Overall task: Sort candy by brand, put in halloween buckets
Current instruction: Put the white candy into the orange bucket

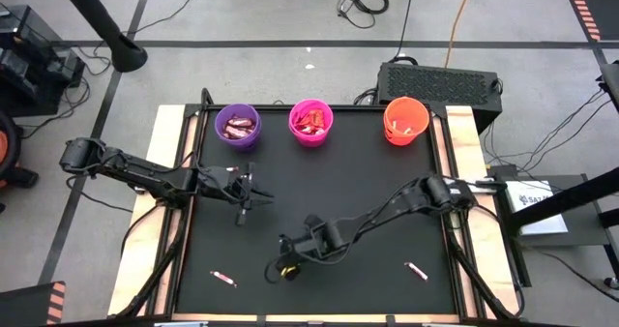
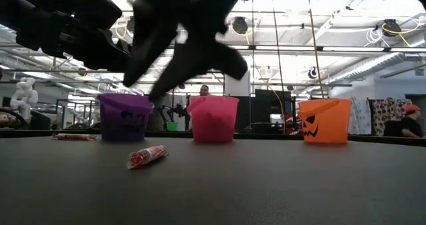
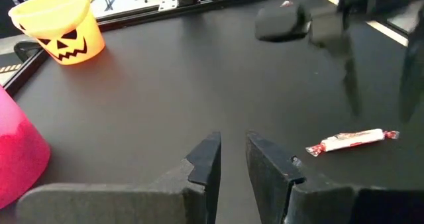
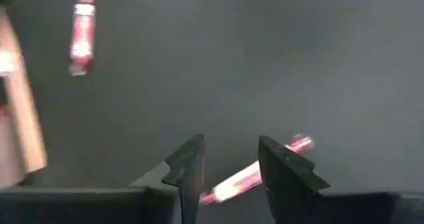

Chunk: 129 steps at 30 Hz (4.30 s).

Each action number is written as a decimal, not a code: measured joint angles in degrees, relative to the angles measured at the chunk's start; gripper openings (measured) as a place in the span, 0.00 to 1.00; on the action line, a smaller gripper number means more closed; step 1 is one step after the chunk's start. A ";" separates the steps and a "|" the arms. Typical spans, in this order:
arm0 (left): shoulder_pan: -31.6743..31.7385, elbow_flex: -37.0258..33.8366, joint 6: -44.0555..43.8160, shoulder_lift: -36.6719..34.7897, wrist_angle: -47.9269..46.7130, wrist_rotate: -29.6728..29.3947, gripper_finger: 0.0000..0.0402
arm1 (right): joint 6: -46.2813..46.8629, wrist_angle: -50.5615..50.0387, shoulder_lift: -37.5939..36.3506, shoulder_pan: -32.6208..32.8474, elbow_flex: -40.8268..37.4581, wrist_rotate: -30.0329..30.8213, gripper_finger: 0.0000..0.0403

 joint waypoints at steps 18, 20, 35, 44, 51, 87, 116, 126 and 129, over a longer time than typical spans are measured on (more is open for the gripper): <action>0.01 0.00 -0.02 0.00 0.02 0.01 0.20 | 5.26 -5.32 5.63 2.14 1.84 5.86 0.33; -0.01 0.00 -0.02 -0.01 0.03 0.00 0.20 | 5.81 -5.24 6.27 2.49 1.73 5.69 0.33; 0.01 0.00 -0.04 0.00 0.11 0.01 0.20 | 3.69 -4.10 8.52 2.78 1.97 6.06 0.32; 0.01 0.00 -0.04 0.00 0.07 0.01 0.20 | -0.78 -5.42 8.03 2.50 1.93 4.70 0.08; -0.01 0.00 -0.04 0.00 0.06 0.01 0.20 | -5.88 -19.62 7.84 2.43 8.91 3.40 0.06; 0.05 -0.17 -0.99 5.29 5.29 -0.03 0.20 | -19.01 -30.25 -39.11 -56.54 -33.16 25.95 0.07; 0.12 12.72 -10.92 -0.12 -36.27 -2.51 0.20 | -23.43 -22.90 -39.11 -50.22 -33.92 -0.73 0.42; 0.13 32.79 -17.02 -0.28 -82.67 -10.90 0.20 | -23.46 5.37 -34.58 -31.30 -33.85 -0.89 0.40; 0.12 33.27 -19.48 -0.28 -87.93 -10.73 0.20 | -25.46 17.63 -29.18 -26.52 -33.79 -1.64 0.40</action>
